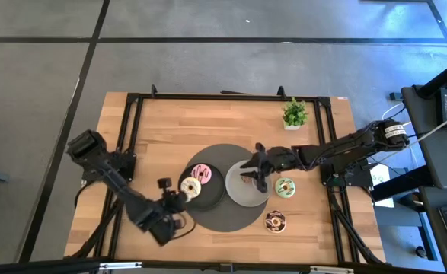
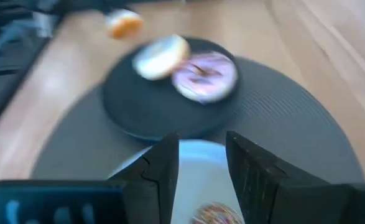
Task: Pick & Place donuts
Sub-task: Put the small black donut on the gray plate
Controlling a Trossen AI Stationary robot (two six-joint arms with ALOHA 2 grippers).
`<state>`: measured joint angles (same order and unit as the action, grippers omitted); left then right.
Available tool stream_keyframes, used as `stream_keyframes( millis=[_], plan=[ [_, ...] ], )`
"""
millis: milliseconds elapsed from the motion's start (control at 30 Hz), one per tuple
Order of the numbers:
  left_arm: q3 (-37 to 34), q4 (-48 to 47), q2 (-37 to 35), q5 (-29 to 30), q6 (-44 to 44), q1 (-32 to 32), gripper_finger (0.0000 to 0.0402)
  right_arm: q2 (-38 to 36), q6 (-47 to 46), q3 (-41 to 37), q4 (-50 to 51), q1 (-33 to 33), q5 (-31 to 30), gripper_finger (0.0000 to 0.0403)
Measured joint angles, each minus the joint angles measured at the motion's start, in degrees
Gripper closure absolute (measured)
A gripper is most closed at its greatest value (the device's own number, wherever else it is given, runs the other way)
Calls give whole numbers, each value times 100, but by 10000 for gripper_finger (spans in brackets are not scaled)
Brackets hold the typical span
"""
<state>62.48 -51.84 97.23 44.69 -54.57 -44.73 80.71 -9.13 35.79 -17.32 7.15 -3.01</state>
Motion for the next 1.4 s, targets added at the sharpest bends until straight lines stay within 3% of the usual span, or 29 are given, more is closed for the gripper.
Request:
stream_keyframes(
  millis=[133, 300, 400, 500, 633, 767, 900, 1000, 1067, 1233, 1400],
  plan=[
    [0, 1042, 0, 432, 1083, 580, 369, 0, 426, 0, -317, 193, -49, 268],
    [0, 3030, 0, 938, 3009, 1207, 376, 26, 976, 0, -696, 559, -1246, 268],
    [2, 4180, 0, 910, 4101, 1522, 379, 26, 1092, 0, -862, 766, -1821, 268],
    [6, 4838, -2, 495, 4767, 1773, 380, 26, 923, -2, -710, 920, -2117, 268],
    [7, 4881, -2, 73, 5009, 1966, 380, 26, 655, -4, -481, 1086, -2026, 268],
    [7, 4872, -2, 50, 5275, 2023, 379, 26, 615, -4, -527, 1155, -1552, 268],
    [4, 4977, -149, 1133, 5385, 1932, 379, 26, 490, -4, -538, 1145, -1488, 268],
    [-2, 4534, -585, 1760, 5179, 1769, 381, 26, 492, -4, -735, 1147, -1490, 268],
    [-93, 4177, -997, 1465, 4907, 1674, 384, 26, 496, -4, -917, 1149, -1488, 268],
    [-696, 4345, -1988, -91, 4698, 1639, 393, 222, 594, 28, -1382, 1035, -1452, 268],
    [-1367, 5322, -2535, -102, 4721, 1609, 398, 1007, 665, 911, -983, 787, -702, 268]
  ],
)
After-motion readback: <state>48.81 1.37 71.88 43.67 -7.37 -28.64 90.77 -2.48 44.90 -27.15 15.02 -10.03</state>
